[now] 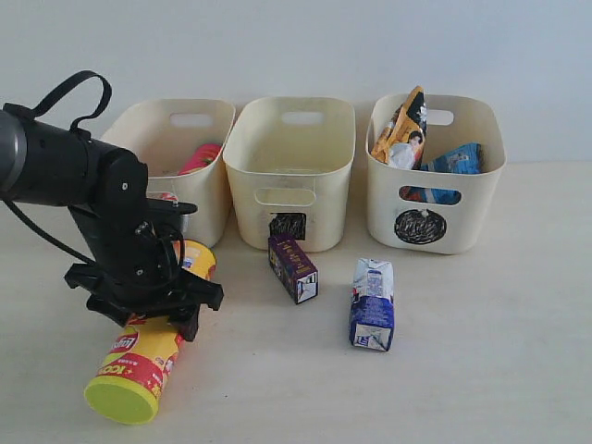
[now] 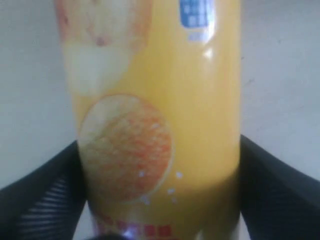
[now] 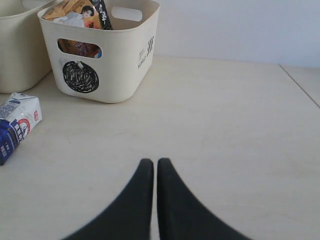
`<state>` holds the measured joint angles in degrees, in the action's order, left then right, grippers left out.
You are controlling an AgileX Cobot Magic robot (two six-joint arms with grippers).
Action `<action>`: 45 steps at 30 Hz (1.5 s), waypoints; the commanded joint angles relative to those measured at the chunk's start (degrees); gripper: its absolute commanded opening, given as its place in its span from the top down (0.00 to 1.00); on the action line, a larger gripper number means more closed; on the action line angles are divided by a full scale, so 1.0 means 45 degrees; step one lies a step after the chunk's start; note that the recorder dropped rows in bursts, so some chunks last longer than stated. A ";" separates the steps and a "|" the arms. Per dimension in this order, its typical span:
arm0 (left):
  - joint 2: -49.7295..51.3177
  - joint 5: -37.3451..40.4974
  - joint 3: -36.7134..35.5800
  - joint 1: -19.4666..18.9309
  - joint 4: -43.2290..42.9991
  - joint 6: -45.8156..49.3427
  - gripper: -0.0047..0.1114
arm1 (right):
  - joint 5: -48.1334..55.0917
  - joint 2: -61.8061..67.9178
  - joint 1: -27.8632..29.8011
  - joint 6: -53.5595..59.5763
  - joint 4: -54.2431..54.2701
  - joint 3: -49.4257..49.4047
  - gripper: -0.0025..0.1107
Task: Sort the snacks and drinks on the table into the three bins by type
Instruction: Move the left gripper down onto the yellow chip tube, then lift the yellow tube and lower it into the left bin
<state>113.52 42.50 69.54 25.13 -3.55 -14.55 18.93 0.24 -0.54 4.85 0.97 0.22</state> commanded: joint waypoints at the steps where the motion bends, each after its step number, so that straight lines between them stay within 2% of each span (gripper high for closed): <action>1: -0.0233 0.0346 -0.0035 0.0048 -0.0025 0.0339 0.93 | -0.0071 -0.0054 -0.0004 0.0032 0.0019 -0.0048 0.98; 10: -0.2207 0.1525 -0.0035 0.0048 0.0267 0.1549 0.93 | -0.0071 -0.0054 -0.0004 0.0032 0.0019 -0.0048 0.98; 16: -0.3886 0.1383 0.0147 0.0020 0.0242 0.1822 0.93 | -0.0071 -0.0054 -0.0004 0.0032 0.0019 -0.0048 0.98; 25: -0.4391 0.1324 0.3085 -0.0006 -0.0774 0.1789 0.93 | -0.0071 -0.0054 -0.0004 0.0032 0.0019 -0.0048 0.98; 28: -0.4286 0.1065 0.4004 -0.0253 -0.1320 0.1396 0.93 | -0.0071 -0.0054 -0.0004 0.0032 0.0019 -0.0048 0.98; 31: -0.3898 0.0237 0.4853 -0.0916 -0.1283 0.1378 0.93 | -0.0071 -0.0054 -0.0004 0.0032 0.0019 -0.0048 0.98; 37: -0.2878 -0.1683 0.5408 -0.1385 -0.1261 0.1334 0.93 | -0.0071 -0.0054 -0.0004 0.0032 0.0019 -0.0048 0.98; 40: -0.1811 -0.2717 0.6253 -0.1697 -0.1363 0.1334 0.93 | -0.0071 -0.0054 -0.0004 0.0032 0.0019 -0.0048 0.98; 45: 0.0366 -0.2920 0.8179 -0.2168 -0.1884 0.1480 0.93 | -0.0071 -0.0054 -0.0004 0.0032 0.0019 -0.0048 0.98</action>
<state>111.33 30.71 102.99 16.35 -11.29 -7.99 18.93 0.24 -0.54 4.85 1.08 0.22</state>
